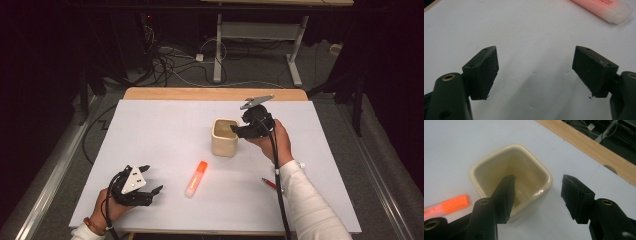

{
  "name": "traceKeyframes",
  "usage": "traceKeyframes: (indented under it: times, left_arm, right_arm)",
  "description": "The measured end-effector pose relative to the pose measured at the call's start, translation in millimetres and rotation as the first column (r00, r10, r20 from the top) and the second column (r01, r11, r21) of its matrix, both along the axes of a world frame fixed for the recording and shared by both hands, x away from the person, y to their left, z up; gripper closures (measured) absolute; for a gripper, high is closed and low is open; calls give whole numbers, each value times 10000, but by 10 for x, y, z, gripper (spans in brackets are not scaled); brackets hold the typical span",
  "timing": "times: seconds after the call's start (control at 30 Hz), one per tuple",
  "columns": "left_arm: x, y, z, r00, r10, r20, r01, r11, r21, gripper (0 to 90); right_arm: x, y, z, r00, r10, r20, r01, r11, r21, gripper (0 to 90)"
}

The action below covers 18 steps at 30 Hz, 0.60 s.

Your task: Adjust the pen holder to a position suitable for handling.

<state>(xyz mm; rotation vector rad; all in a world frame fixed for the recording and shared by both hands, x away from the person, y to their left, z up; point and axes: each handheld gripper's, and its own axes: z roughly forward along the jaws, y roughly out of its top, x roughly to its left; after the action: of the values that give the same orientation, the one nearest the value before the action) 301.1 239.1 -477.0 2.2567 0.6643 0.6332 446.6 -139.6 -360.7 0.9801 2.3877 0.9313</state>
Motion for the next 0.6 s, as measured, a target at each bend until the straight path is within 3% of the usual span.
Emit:
traceKeyframes:
  times: [0.2, 0.4, 0.6]
  left_arm:
    - [-1, -5, -1, 10000, 8, -14, -8, 10000, 7, 207]
    - [5, -9, -13, 10000, 6, -66, -6, 10000, 60, 207]
    - [9, 1, -13, 10000, -8, -47, 8, 10000, 84, 206]
  right_arm:
    - [82, 21, -198, 9956, -152, -920, 192, 9989, 424, 463]
    - [183, 71, -279, 9949, -403, -929, 462, 9970, 616, 533]
    - [246, 194, -298, 9980, -256, -570, 264, 9996, 135, 677]
